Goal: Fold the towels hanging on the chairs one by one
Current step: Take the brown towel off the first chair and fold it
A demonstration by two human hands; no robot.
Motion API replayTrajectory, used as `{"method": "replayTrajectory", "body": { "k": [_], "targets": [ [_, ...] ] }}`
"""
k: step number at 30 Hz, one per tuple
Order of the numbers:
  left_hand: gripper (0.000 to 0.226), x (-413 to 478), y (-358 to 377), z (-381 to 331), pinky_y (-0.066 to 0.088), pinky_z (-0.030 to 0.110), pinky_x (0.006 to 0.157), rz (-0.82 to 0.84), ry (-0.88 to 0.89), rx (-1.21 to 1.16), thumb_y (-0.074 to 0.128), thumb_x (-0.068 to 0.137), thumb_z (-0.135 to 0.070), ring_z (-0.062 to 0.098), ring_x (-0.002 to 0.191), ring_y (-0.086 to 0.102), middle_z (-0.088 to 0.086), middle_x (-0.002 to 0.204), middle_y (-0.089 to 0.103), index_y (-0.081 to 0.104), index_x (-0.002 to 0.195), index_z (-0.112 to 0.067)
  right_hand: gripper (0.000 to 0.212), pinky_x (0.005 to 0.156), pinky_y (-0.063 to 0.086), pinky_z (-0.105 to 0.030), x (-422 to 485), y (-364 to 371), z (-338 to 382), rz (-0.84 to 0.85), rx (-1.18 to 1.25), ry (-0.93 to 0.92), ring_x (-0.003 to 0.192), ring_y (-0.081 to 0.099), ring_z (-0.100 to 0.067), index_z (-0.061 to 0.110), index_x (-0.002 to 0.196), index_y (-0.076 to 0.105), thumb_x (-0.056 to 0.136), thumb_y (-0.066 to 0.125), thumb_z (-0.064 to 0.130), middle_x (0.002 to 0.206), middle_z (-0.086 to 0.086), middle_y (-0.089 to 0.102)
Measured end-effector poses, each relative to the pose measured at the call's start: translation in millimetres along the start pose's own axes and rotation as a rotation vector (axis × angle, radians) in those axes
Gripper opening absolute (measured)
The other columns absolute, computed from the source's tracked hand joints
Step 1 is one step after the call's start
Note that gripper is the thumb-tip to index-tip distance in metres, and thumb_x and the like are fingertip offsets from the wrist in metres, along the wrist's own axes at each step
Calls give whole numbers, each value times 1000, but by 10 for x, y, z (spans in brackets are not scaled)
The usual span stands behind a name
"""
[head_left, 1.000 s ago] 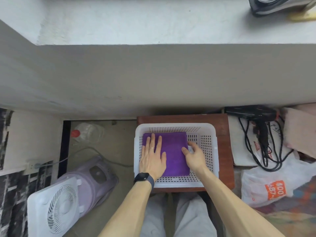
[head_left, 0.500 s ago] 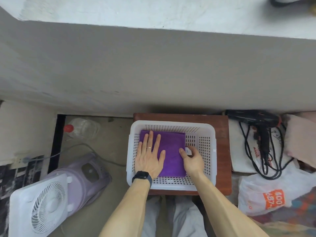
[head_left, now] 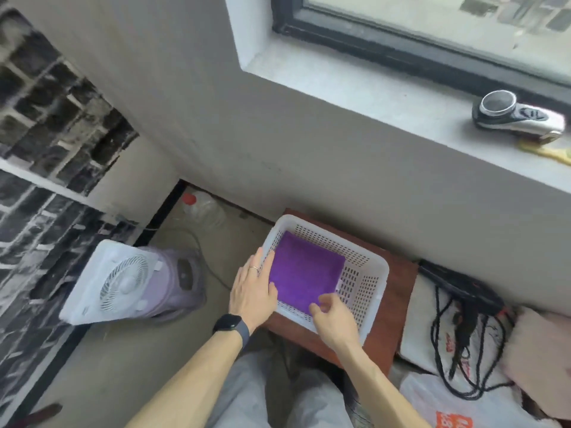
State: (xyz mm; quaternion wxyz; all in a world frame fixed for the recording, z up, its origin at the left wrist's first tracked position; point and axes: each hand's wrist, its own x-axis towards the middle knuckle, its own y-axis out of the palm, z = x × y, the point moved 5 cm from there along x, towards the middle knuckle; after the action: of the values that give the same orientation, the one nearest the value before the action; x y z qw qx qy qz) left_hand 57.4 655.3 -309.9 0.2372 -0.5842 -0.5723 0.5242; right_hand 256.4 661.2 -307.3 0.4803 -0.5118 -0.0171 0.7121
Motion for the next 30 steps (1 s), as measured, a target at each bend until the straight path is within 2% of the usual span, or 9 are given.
{"method": "replayTrajectory", "body": {
  "k": [5, 8, 10, 13, 16, 19, 22, 27, 30],
  "targets": [
    [62, -798, -446, 502, 27, 41, 118, -221, -303, -235, 55, 92, -20, 24, 145, 31, 4, 158, 35, 36, 151, -22, 28, 93, 46, -33, -524, 166, 801, 94, -308, -475, 110, 61, -25, 32, 119, 69, 94, 55, 31, 121, 0, 67],
    [55, -1506, -774, 974, 34, 41, 114, -452, -503, -370, 59, 90, -15, 27, 138, 41, 4, 150, 46, 49, 144, -20, 25, 88, 44, -34, -1035, 420, 1451, 141, -427, -792, 105, 61, -28, 29, 113, 72, 92, 59, 24, 112, -1, 69],
    [49, -2078, -989, 1352, 37, 38, 109, -590, -646, -390, 61, 89, -16, 28, 132, 48, 4, 144, 52, 55, 138, -18, 23, 81, 49, -38, -1449, 755, 1882, 205, -490, -1027, 95, 64, -29, 23, 105, 73, 85, 64, 16, 97, 0, 71],
    [49, -3067, -1184, 1915, 36, 36, 110, -764, -898, -427, 60, 90, -16, 27, 132, 47, 5, 144, 51, 54, 139, -20, 27, 80, 50, -40, -2180, 1433, 2362, 321, -592, -1318, 87, 63, -30, 25, 104, 73, 84, 56, 28, 91, 0, 70],
    [51, -4150, -1242, 2303, 36, 38, 112, -940, -1123, -436, 61, 89, -15, 28, 133, 46, 6, 143, 53, 54, 139, -18, 25, 88, 46, -39, -3054, 2184, 2563, 499, -684, -1474, 99, 59, -33, 24, 109, 72, 90, 57, 30, 106, -8, 69],
    [51, -5155, -1186, 2499, 39, 36, 106, -1066, -1300, -426, 63, 88, -17, 28, 130, 48, 5, 140, 56, 56, 138, -22, 35, 99, 42, -36, -3885, 2860, 2524, 688, -723, -1666, 107, 56, -23, 27, 112, 71, 88, 48, 38, 113, 0, 67],
    [53, -6173, -1035, 2716, 40, 38, 107, -1160, -1454, -410, 64, 87, -18, 27, 131, 48, 4, 139, 57, 55, 138, -25, 29, 99, 37, -30, -4687, 3600, 2357, 807, -749, -1837, 113, 58, -20, 29, 120, 68, 91, 61, 28, 119, 3, 69],
    [53, -7607, -931, 2994, 41, 40, 107, -1145, -1668, -329, 61, 89, -23, 27, 130, 49, 6, 141, 56, 51, 141, -21, 35, 104, 44, -35, -5869, 4549, 2070, 987, -803, -1943, 112, 58, -21, 44, 127, 56, 92, 57, 38, 121, 11, 63],
    [54, -8282, -891, 3113, 40, 40, 109, -1126, -1782, -319, 60, 91, -26, 25, 133, 48, 5, 143, 54, 48, 143, -21, 38, 108, 40, -30, -6452, 4944, 1957, 1078, -821, -2012, 115, 58, -24, 39, 130, 59, 93, 61, 33, 129, 7, 60]
  ]
}}
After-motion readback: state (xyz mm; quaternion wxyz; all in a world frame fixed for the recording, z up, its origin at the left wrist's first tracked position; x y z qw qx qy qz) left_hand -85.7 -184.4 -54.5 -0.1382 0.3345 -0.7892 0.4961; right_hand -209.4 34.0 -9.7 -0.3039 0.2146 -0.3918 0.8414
